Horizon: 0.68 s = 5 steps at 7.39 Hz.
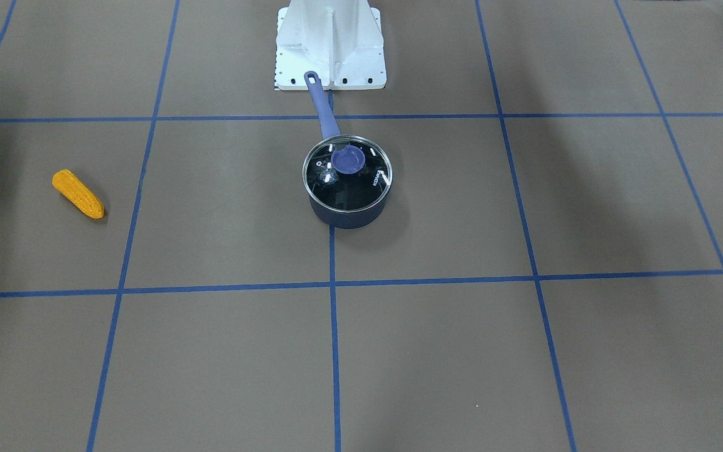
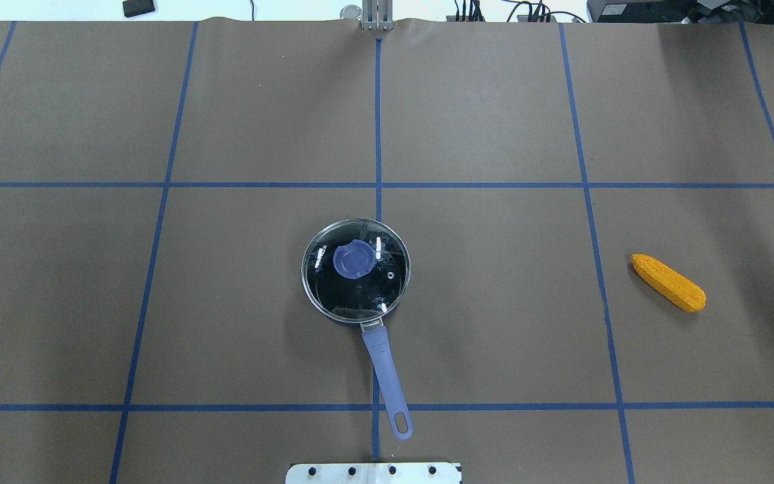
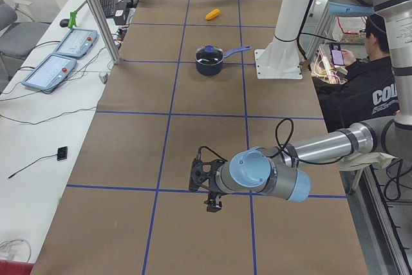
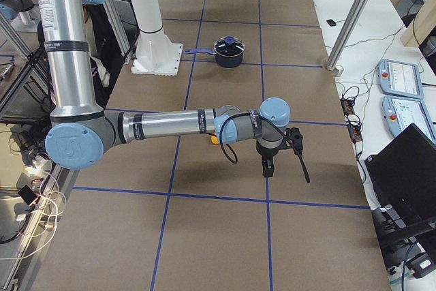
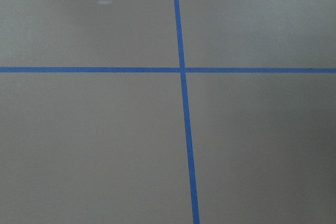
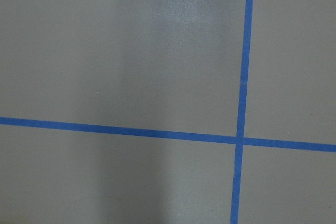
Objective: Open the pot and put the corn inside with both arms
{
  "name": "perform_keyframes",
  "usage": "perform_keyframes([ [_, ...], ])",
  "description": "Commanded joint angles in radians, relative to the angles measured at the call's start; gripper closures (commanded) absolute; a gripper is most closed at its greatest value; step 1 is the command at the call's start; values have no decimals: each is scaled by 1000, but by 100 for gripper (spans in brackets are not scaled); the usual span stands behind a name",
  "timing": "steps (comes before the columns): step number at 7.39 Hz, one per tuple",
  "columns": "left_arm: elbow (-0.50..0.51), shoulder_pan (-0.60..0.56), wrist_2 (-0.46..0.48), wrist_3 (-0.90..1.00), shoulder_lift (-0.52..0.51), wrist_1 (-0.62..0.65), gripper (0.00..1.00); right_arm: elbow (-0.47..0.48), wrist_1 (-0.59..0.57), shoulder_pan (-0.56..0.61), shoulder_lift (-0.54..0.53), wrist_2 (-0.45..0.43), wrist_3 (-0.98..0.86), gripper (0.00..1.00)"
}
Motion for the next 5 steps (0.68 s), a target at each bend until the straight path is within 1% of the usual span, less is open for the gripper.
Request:
perform_keyframes([
  [1,2,2,0,-2,-1,0,2,6,2,0,2,3,-3,0],
  [4,0,5,0,-2,-2,0,2,24,0,-6,12,-6,-8,0],
  [5,-2,5,0,-6,-10,2,2,30,29,-35,11,3,-54,0],
])
